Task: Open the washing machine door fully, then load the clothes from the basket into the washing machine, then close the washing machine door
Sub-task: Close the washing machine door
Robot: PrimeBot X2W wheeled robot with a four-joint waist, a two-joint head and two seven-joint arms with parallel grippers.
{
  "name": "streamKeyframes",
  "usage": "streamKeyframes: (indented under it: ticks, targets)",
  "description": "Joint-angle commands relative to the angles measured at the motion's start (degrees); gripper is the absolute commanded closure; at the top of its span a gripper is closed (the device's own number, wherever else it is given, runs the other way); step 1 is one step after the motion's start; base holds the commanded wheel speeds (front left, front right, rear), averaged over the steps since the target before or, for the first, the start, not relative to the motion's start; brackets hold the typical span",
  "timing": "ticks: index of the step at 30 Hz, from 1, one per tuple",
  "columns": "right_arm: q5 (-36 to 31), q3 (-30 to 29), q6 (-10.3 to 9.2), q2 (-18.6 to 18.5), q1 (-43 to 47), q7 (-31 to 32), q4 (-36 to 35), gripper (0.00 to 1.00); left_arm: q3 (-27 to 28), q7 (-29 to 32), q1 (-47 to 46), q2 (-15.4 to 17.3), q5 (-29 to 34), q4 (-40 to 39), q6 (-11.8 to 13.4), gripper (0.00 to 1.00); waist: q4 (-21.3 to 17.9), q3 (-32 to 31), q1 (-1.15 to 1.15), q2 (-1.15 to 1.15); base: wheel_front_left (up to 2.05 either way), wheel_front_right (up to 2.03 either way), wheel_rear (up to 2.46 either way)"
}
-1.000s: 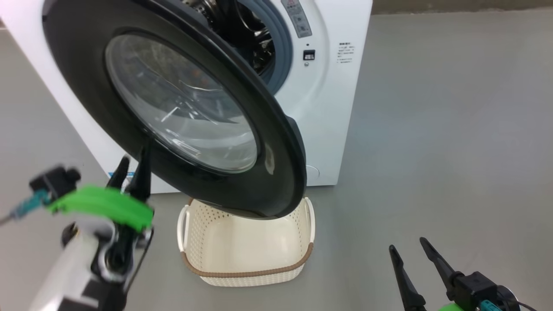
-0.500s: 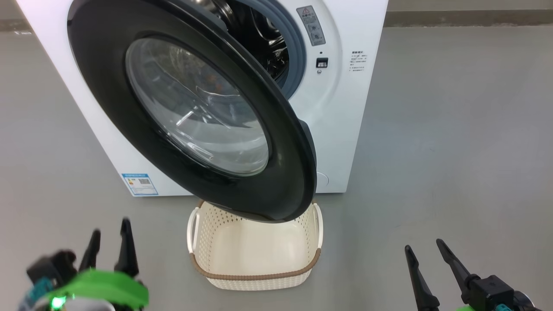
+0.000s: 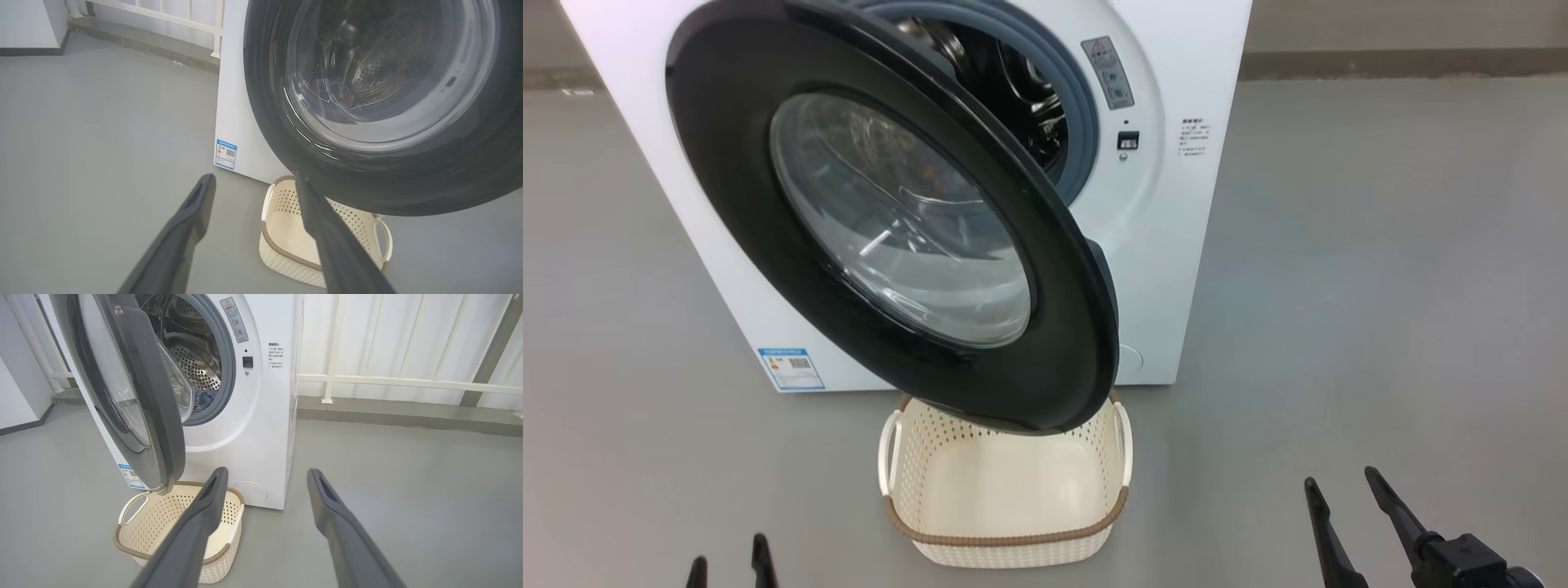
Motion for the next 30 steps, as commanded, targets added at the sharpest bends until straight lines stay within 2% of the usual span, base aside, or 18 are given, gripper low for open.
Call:
streamKeyframes:
  ticks: [1, 13, 14, 15, 17, 24, 30]
  targets:
    - [-0.18, 1.12, 0.35, -0.30, -0.84, -0.28, -1.14, 0.00, 2.46, -0.52, -0.63, 0.28, 1.65, -1.64, -0.41, 0.00, 0.04, -0.43, 0.00, 0.00, 0.00, 0.00, 0.00]
    - [-0.41, -0.07, 0.35, -0.30, -0.69, -0.28, 0.02, 0.00, 6.77, -0.52, 1.56, -2.05, 5.10, -1.85, -2.94, 0.00, 0.77, -0.80, 0.00, 0.00, 0.00, 0.00, 0.00]
    - [-0.42, -0.04, 0.35, -0.30, -0.72, -0.28, 0.14, 0.14, 7.02, -0.52, 1.61, -2.13, 5.21, -1.88, -3.06, 0.00, 0.80, -0.79, 0.00, 0.00, 0.00, 0.00, 0.00]
    - [-0.40, -0.03, 0.35, -0.30, -0.78, -0.28, 0.28, 0.55, 7.25, -0.52, 1.63, -2.20, 5.30, -1.89, -3.15, 0.00, 0.83, -0.77, 0.00, 0.00, 0.00, 0.00, 0.00]
    - [-0.28, 0.01, 0.35, -0.30, -1.00, -0.28, 0.54, 1.00, 7.64, -0.52, 1.64, -2.30, 5.46, -1.90, -3.32, 0.00, 0.83, -0.72, 0.00, 0.00, 0.00, 0.00, 0.00]
    - [0.04, -0.04, 0.35, -0.30, -2.38, -0.28, 0.67, 1.00, 8.60, -0.52, 1.53, -2.46, 5.79, -1.97, -3.69, 0.00, 0.64, -0.51, 0.00, 0.00, 0.00, 0.00, 0.00]
    - [0.61, 0.25, 0.35, -0.31, -6.06, -0.28, -3.66, 1.00, 8.10, -0.52, 1.42, -2.48, 5.07, -2.27, -3.37, 0.00, 0.63, -0.05, 0.00, 0.00, 0.00, 0.00, 0.00]
